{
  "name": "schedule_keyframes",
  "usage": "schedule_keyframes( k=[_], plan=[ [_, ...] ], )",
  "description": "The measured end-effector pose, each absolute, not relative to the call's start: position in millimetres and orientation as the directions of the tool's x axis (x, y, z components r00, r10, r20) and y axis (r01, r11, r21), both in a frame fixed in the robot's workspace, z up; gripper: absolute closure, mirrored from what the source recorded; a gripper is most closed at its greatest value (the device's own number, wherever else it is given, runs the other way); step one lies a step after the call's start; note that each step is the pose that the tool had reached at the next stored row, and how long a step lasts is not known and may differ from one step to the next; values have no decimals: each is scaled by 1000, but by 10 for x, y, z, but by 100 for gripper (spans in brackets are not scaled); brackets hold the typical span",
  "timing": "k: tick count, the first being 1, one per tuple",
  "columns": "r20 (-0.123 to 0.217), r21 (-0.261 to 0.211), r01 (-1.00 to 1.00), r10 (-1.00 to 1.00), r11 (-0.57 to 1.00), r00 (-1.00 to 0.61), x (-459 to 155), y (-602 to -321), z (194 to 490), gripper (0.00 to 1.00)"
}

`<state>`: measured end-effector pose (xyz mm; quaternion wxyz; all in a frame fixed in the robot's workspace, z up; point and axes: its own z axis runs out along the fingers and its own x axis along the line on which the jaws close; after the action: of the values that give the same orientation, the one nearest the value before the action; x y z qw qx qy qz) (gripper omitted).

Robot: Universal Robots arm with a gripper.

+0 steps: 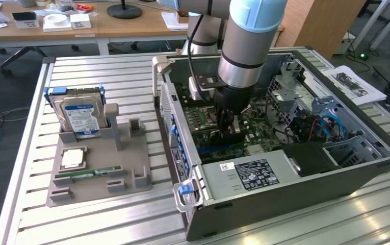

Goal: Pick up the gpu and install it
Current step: 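Insert the gpu into the slot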

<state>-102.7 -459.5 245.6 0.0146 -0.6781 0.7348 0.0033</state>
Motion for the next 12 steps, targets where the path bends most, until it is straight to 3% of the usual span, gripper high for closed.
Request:
schedule_keyframes(
  k=[12],
  plan=[
    [-26, -15, -997, -996, 80, -80, -1028, -4595, 2442, 73]
  ],
)
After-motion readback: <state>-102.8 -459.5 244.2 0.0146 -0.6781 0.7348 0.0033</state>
